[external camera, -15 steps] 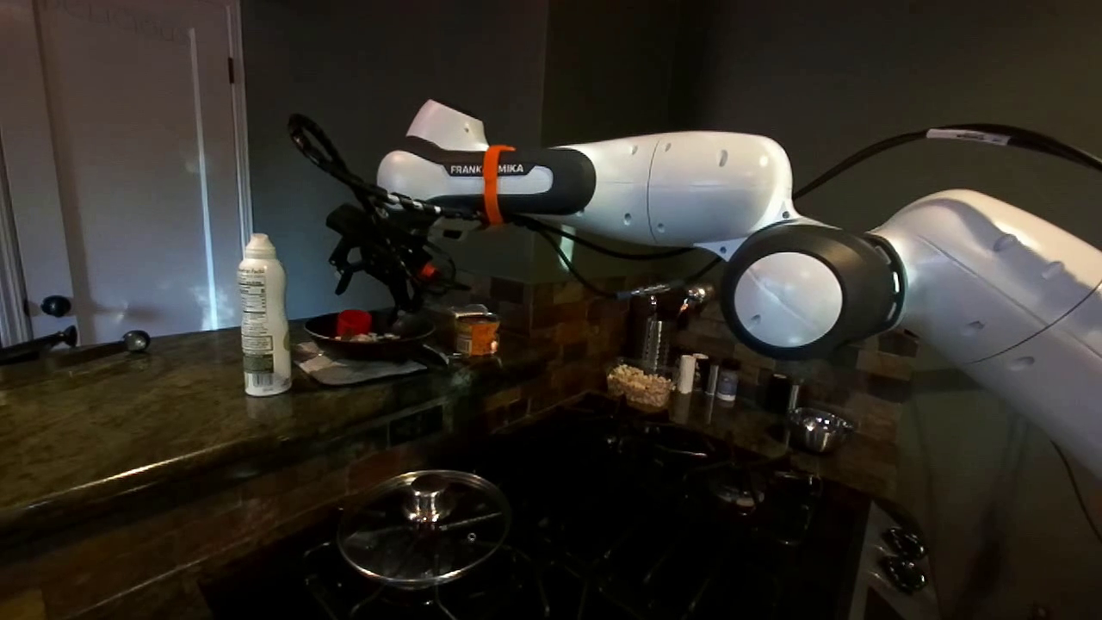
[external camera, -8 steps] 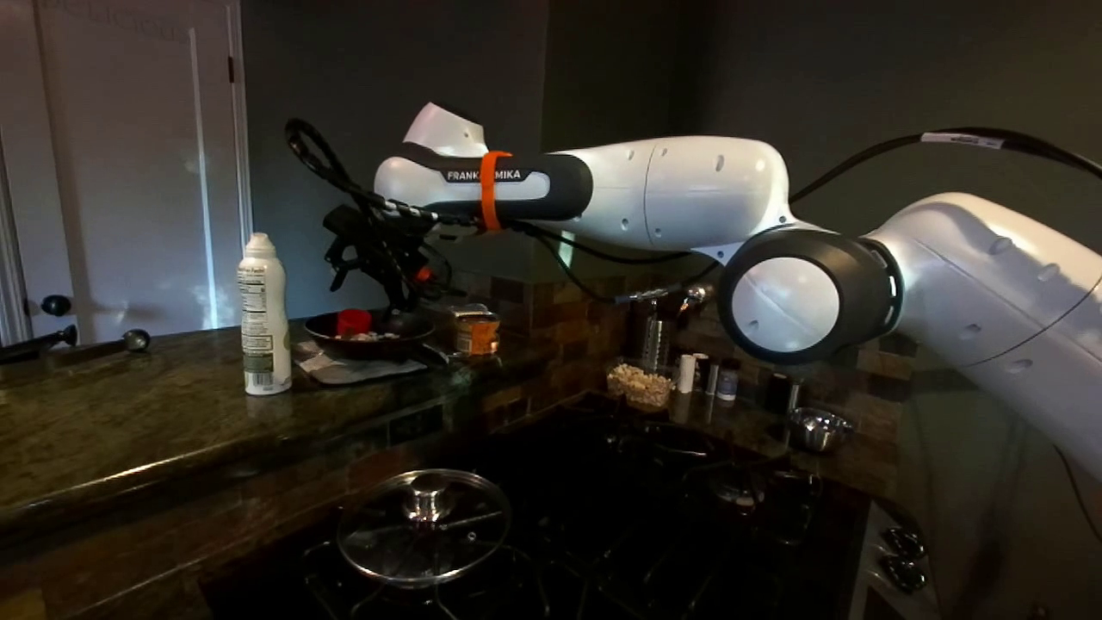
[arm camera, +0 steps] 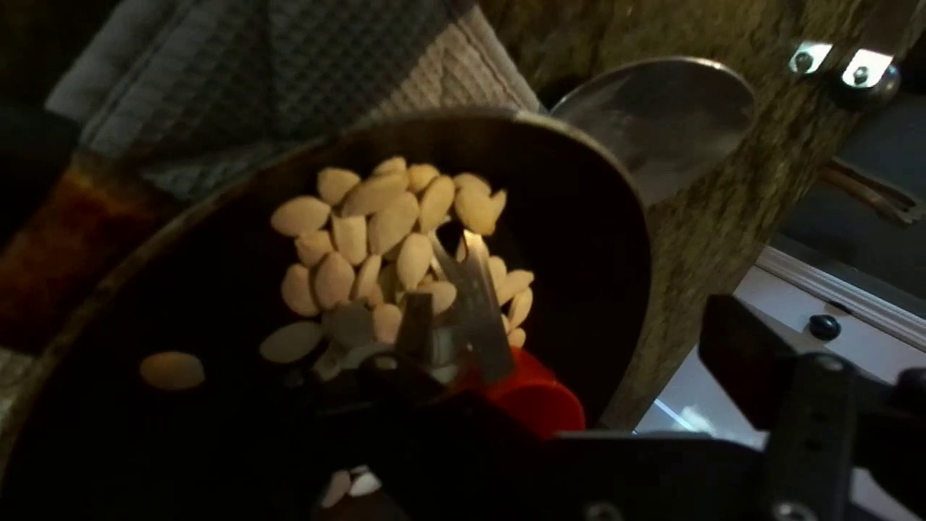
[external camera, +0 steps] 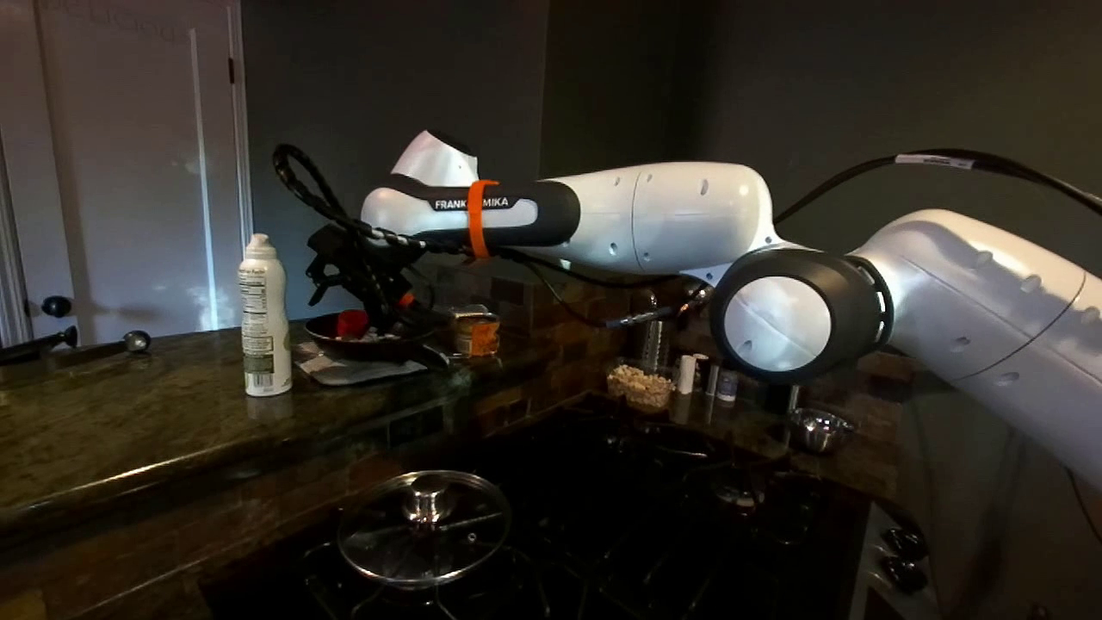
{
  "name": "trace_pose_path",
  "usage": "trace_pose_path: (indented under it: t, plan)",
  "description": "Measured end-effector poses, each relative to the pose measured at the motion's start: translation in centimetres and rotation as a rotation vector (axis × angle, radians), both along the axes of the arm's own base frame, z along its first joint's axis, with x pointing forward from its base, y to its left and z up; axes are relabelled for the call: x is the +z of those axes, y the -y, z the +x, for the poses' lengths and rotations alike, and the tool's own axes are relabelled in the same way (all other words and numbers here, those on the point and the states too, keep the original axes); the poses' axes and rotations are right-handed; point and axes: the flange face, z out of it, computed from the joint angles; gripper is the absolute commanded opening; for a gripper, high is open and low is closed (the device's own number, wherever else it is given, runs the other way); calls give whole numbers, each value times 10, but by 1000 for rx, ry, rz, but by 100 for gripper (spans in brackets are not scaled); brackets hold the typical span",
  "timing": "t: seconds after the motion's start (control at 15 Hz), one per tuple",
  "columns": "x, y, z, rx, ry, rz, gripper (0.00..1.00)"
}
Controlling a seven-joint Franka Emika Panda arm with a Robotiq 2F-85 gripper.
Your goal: Move the orange block to the bowl
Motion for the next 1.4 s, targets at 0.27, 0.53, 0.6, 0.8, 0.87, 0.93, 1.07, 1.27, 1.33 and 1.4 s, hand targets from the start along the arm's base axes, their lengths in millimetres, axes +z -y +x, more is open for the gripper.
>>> trace_pose_path:
  t: [0.27,0.53,0.6,0.8,0.87,0.93,1.07,1.27,1.33,1.4]
  plan:
    - [-9,-9,0,24,-13,17,57]
    - [-10,-8,0,23,-14,18,61]
    - [-10,-7,0,21,-14,18,66]
    - [-9,0,2,13,-6,17,67]
    - [-7,4,2,15,3,11,71]
    - [-6,6,3,25,13,3,73]
    - [2,8,4,59,47,21,73]
    - [9,9,4,102,75,24,73]
    - [9,9,4,113,77,19,67]
    - [8,10,4,120,79,13,68]
